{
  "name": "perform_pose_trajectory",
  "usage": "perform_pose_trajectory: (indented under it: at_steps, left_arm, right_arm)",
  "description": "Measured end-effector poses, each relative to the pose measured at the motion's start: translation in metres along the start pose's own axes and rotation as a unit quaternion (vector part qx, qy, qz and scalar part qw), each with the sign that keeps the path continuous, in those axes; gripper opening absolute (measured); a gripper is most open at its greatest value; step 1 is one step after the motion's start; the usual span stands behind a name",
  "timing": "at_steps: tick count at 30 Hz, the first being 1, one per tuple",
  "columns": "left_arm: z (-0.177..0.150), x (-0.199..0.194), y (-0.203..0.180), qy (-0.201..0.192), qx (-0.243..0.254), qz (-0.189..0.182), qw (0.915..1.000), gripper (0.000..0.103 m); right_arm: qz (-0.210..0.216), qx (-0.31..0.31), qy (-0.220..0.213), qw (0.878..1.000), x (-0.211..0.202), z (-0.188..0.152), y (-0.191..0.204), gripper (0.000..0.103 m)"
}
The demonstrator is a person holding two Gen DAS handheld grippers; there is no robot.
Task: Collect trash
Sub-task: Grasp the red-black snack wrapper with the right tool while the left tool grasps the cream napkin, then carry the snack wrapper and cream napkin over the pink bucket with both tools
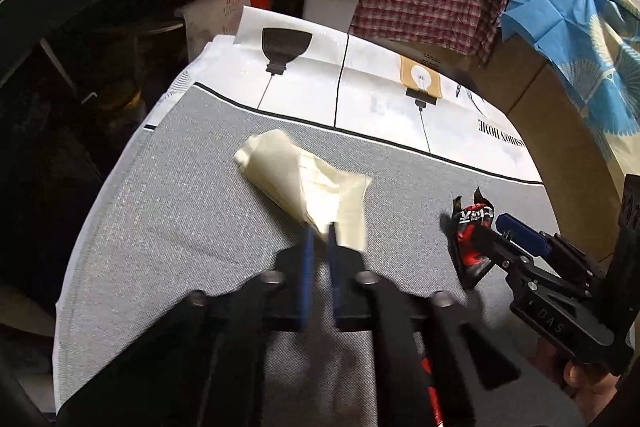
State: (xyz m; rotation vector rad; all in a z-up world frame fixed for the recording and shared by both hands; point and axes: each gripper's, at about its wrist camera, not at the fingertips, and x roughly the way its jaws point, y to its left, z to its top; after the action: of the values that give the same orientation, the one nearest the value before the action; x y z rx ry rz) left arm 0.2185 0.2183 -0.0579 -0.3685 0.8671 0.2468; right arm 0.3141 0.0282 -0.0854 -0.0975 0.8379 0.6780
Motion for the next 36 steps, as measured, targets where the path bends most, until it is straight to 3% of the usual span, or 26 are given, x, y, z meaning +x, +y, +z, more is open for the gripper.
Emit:
perform_pose_trajectory:
  at_steps: [19, 36]
  left_arm:
    - [-0.001, -0.021, -0.005, -0.027, 0.028, -0.002, 0.9992, 0.0]
    - [-0.017, -0.091, -0.017, -0.068, 0.045, -0.023, 0.9964, 0.0]
  right_arm:
    - [-0.003, 0.004, -0.024, 1.0, -0.019, 0.001, -0.004, 0.041]
    - [-0.021, -0.011, -0.07, 0.997, -0.111, -0.004, 0.01, 0.039]
